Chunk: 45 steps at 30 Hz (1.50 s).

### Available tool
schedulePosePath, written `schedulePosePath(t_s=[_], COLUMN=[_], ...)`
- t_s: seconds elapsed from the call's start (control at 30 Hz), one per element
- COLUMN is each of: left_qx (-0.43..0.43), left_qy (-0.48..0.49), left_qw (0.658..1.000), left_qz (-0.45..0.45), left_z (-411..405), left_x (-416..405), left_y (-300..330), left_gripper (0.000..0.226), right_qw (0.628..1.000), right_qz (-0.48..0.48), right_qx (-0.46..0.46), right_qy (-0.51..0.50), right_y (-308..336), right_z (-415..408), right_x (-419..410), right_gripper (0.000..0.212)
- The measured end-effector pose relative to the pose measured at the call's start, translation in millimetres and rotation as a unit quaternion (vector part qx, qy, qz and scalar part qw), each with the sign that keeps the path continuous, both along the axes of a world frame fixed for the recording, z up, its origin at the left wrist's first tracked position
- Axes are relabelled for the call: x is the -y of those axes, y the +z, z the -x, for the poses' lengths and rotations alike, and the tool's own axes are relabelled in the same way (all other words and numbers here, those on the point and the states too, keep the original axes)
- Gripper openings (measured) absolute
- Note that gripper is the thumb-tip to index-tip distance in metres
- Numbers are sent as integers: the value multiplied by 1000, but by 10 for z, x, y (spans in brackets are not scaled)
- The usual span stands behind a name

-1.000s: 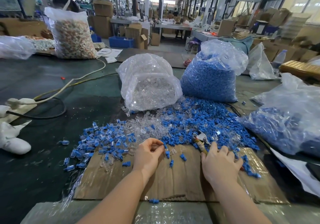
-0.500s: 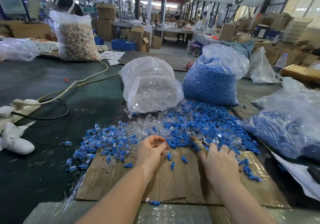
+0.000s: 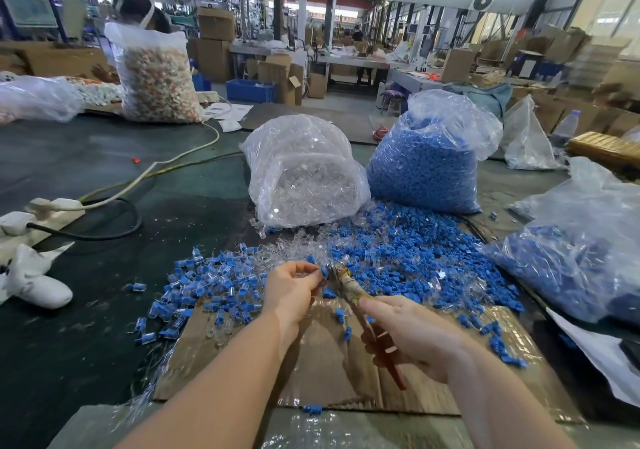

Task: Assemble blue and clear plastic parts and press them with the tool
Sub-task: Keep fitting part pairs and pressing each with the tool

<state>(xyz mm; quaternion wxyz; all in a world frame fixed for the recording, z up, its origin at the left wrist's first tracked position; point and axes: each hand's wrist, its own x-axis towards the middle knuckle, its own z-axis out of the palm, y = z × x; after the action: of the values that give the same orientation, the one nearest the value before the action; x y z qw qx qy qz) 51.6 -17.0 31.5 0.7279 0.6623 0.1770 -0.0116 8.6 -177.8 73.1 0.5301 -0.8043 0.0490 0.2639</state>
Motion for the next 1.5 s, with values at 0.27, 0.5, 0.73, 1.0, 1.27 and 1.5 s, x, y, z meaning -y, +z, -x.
schedulePosePath(t_s=[0.27,0.5,0.73,1.0,1.27,1.5], left_qx=[12,8,10,9,46,39], left_qy=[1,1,17,35,109,147], left_qw=[999,998,999,999,966,845], left_qz=[-52,-58,-51,-29,-229,-513], left_z=[-9,-15,-7,-9,12,26], left_x=[0,12,34,52,-230,-721], left_y=[79,89,58,27,-3,-199], left_gripper=[5,8,10,15,7,19], right_qw=[996,996,992,995,972,849], right_qz=[73,61,102,76,134,473], right_qx=[5,1,37,42,158,196], right_qy=[48,63,59,39,-113,-132], right_y=[-27,-42,-29,-31,-285,-525], right_z=[-31,-52,-18,24,-90,-151], right_x=[-7,-32,-97,-133,14,419], right_gripper=[16,18,19,20,31,69])
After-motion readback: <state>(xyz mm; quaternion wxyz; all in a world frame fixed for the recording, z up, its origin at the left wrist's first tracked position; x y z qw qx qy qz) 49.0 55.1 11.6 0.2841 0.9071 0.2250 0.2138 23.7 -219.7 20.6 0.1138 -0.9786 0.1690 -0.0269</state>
